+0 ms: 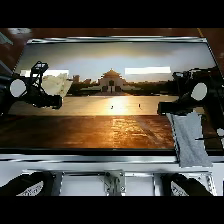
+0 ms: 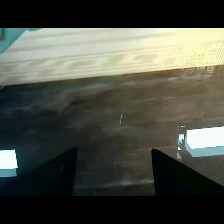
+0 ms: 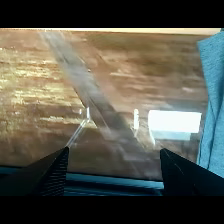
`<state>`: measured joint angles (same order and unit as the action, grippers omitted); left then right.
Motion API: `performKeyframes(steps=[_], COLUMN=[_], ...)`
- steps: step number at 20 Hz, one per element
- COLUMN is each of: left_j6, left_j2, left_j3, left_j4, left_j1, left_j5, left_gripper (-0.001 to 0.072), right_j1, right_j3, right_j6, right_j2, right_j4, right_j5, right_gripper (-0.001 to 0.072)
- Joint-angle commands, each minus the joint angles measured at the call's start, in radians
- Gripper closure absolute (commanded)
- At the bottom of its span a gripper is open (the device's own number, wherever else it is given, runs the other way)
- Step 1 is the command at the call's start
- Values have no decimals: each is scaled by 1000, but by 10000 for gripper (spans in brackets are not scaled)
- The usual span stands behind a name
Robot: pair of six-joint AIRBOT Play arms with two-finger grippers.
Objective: Fold the shirts.
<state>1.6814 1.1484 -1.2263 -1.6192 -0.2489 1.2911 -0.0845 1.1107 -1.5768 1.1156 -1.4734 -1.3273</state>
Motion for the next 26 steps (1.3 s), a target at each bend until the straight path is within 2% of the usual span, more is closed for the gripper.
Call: performKeyframes(steps=[1, 8, 18, 24, 26], left_j6=[0, 0, 1, -2, 45], left_j2=[0, 0, 8, 61, 111], left_j3=[0, 0, 0, -2, -45], left_j4=[0, 0, 8, -18, -47], left_j1=[1, 1, 1, 11, 77], left_j5=[0, 0, -2, -194, -229], left_gripper=[165, 165, 164, 163, 153], right_j1=[0, 0, 0, 0, 0], right_j3=[0, 0, 0, -2, -2], right_j6=[0, 0, 0, -1, -2], right_j2=[-1, -1, -1, 0, 4], right_j4=[1, 2, 2, 24, 42], right_j5=[3, 3, 94, 93, 89], right_gripper=[16, 16, 16, 17, 17])
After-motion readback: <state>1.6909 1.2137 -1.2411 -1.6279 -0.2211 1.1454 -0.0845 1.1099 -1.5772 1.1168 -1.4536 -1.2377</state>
